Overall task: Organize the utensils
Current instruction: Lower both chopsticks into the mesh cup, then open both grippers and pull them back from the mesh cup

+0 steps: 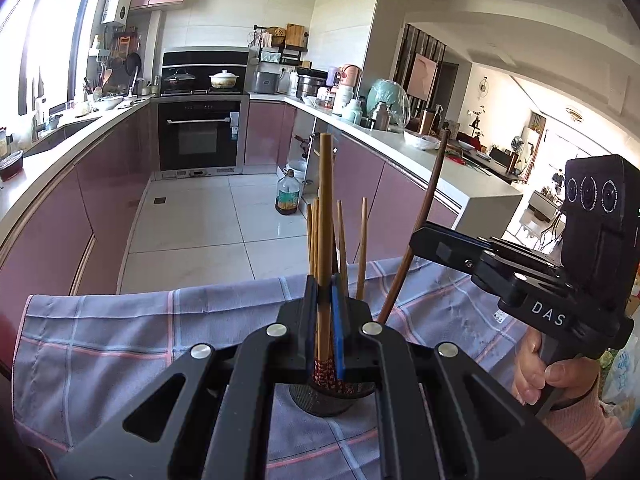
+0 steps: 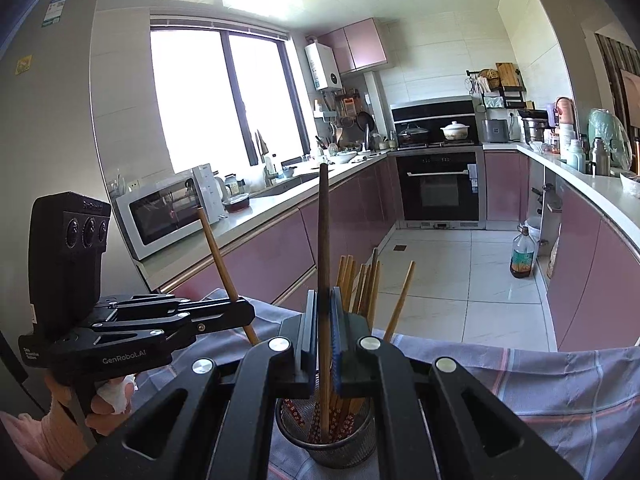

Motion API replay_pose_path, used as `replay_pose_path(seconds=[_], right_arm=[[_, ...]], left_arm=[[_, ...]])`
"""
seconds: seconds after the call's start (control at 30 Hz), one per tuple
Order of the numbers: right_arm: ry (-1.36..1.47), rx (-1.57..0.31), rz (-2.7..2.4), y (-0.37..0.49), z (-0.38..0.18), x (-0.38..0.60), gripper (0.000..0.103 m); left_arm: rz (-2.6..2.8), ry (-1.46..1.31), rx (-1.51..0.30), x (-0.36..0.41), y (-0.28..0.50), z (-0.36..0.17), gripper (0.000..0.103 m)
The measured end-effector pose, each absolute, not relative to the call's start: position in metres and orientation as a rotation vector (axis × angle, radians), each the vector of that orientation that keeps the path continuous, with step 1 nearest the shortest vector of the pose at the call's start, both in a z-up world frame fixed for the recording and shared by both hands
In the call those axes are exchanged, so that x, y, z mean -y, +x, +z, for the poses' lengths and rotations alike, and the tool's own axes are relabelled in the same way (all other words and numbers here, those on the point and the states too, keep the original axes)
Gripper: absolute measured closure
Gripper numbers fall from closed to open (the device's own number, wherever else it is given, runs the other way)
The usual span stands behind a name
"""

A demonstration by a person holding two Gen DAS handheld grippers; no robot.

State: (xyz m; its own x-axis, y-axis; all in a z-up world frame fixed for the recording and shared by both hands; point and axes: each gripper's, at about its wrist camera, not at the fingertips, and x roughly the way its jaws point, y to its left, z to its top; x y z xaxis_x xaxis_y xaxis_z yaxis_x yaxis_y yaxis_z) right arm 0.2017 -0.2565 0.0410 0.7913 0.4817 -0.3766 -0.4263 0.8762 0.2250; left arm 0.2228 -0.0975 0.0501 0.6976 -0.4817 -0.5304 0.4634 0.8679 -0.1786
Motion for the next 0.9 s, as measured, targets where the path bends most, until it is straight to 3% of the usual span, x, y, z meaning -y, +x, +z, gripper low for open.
replay_pose_path(seconds=[0.9], right_arm=[[0.159,-0.598,0.467,0.230,0.001,0.250,0.095]], left_arm=[[-0.525,0.017,-0.745,0.108,0.269,-0.023,0.095]])
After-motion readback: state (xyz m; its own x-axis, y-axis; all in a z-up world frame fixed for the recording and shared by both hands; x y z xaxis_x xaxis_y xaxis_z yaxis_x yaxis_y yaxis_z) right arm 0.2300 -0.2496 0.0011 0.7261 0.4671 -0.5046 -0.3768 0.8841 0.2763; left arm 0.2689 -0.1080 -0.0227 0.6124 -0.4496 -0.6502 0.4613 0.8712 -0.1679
